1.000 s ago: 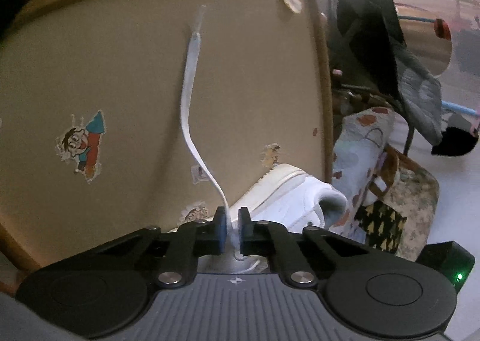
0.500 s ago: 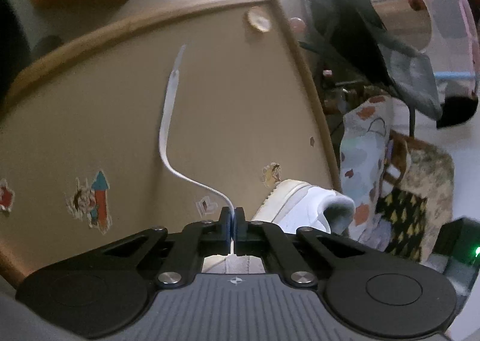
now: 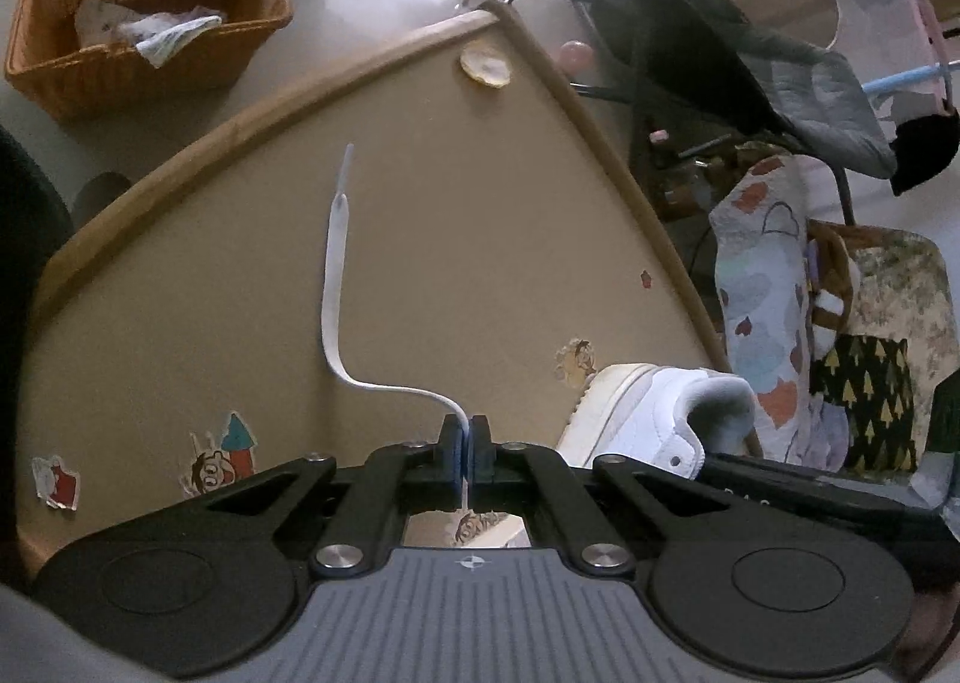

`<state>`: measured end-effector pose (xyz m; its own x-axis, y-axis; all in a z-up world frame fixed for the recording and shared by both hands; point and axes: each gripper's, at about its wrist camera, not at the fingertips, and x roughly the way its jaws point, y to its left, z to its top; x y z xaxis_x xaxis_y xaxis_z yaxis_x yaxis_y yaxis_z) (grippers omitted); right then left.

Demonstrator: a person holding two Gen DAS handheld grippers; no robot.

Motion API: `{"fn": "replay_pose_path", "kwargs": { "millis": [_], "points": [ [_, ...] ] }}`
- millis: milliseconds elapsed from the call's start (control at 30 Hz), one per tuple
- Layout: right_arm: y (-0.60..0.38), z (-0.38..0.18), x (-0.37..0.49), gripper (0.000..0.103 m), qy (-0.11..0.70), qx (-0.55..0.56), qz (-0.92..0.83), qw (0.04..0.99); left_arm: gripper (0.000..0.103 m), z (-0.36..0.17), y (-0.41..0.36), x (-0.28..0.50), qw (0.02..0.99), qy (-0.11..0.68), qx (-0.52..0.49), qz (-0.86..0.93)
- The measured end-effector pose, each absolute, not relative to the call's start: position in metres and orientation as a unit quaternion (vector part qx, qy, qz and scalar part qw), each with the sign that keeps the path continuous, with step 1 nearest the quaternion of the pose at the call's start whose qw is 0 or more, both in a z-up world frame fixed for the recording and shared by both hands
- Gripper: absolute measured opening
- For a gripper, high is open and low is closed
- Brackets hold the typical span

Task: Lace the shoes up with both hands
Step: 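Close the left gripper on the white shoelace end and pull it taut, then pull the shoelace away from the sneaker with the left gripper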

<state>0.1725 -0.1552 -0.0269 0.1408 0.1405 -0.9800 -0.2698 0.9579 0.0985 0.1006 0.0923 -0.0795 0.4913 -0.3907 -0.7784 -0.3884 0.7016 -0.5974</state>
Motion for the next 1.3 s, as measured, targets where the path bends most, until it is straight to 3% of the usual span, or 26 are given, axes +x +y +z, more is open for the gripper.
{"fn": "replay_pose_path", "kwargs": {
  "millis": [1300],
  "points": [
    [-0.152, -0.026, 0.173, 0.010, 0.642, -0.059, 0.132, 0.753, 0.001, -0.063, 0.056, 0.037, 0.842, 0.464, -0.271, 0.039]
  ]
}}
